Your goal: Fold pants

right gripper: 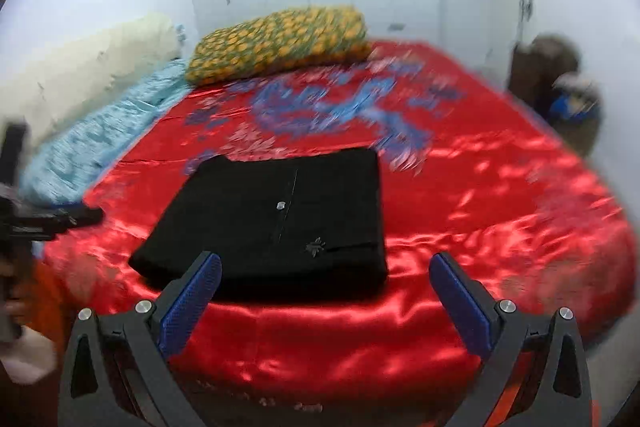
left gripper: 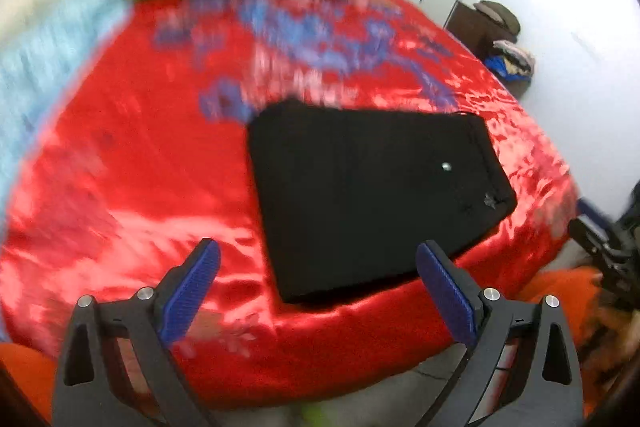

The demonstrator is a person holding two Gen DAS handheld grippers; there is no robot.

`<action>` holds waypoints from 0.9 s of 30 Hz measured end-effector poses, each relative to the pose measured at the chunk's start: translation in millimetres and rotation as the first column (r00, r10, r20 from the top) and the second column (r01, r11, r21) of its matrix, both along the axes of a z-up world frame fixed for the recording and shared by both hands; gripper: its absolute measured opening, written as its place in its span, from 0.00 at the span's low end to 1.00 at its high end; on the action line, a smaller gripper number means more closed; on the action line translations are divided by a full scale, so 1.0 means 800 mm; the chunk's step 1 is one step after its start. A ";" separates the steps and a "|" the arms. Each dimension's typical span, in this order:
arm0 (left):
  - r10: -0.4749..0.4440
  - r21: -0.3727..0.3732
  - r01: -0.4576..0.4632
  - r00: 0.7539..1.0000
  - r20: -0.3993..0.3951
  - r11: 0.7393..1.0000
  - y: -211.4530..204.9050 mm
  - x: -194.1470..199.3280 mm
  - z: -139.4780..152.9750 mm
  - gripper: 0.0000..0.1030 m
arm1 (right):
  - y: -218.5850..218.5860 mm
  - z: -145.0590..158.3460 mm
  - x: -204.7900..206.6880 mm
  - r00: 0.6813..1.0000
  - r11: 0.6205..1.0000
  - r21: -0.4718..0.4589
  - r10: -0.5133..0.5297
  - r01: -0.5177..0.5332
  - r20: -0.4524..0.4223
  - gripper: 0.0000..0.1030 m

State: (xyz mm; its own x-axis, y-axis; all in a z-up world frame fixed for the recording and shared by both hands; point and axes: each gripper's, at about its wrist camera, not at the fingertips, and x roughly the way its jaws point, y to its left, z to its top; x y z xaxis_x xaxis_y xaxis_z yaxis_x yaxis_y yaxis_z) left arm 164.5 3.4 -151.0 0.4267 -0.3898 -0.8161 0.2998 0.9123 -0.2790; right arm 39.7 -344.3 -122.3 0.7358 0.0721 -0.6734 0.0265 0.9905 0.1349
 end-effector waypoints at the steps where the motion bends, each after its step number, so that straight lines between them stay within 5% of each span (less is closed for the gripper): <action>1: 0.005 -0.052 -0.010 0.996 -0.085 0.999 0.010 0.026 -0.021 0.95 | -0.020 -0.007 0.023 0.999 0.999 0.046 0.016 -0.014 -0.042 1.00; 8: -0.080 -0.174 0.026 0.948 -0.309 0.984 0.004 0.091 -0.112 0.95 | -0.096 -0.101 0.154 0.946 0.916 0.399 0.151 -0.025 -0.286 1.00; 12: -0.115 -0.140 0.072 0.938 -0.326 0.987 -0.013 0.092 -0.132 0.96 | -0.090 -0.153 0.183 0.884 0.866 0.496 0.278 -0.063 -0.375 0.98; 15: -0.127 -0.172 0.072 0.934 -0.335 0.983 -0.019 0.095 -0.133 0.94 | -0.072 -0.171 0.181 0.842 0.871 0.475 0.345 -0.123 -0.416 0.98; 17: -0.136 -0.218 0.061 0.926 -0.351 0.974 -0.019 0.096 -0.136 0.50 | -0.075 -0.173 0.183 0.837 0.861 0.494 0.353 -0.116 -0.417 0.81; 18: -0.124 -0.214 0.049 0.928 -0.353 0.976 -0.020 0.098 -0.134 0.46 | -0.079 -0.173 0.182 0.840 0.854 0.510 0.351 -0.105 -0.413 0.73; 20: -0.106 -0.209 0.038 0.938 -0.329 0.977 -0.018 0.099 -0.122 0.22 | -0.091 -0.171 0.179 0.855 0.827 0.556 0.345 -0.082 -0.387 0.54; 27: -0.096 -0.201 0.047 0.967 -0.238 0.978 0.017 0.111 -0.066 0.16 | -0.070 -0.141 0.178 0.885 0.781 0.610 0.373 -0.137 -0.279 0.45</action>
State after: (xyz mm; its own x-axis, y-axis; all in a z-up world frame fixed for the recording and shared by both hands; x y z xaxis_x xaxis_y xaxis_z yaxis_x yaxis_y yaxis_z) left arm 252.9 17.3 -203.5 0.1883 -0.5720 -0.7984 0.2627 0.8126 -0.5202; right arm 182.1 -400.1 -234.9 0.3409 0.6686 -0.6609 -0.0522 0.7154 0.6968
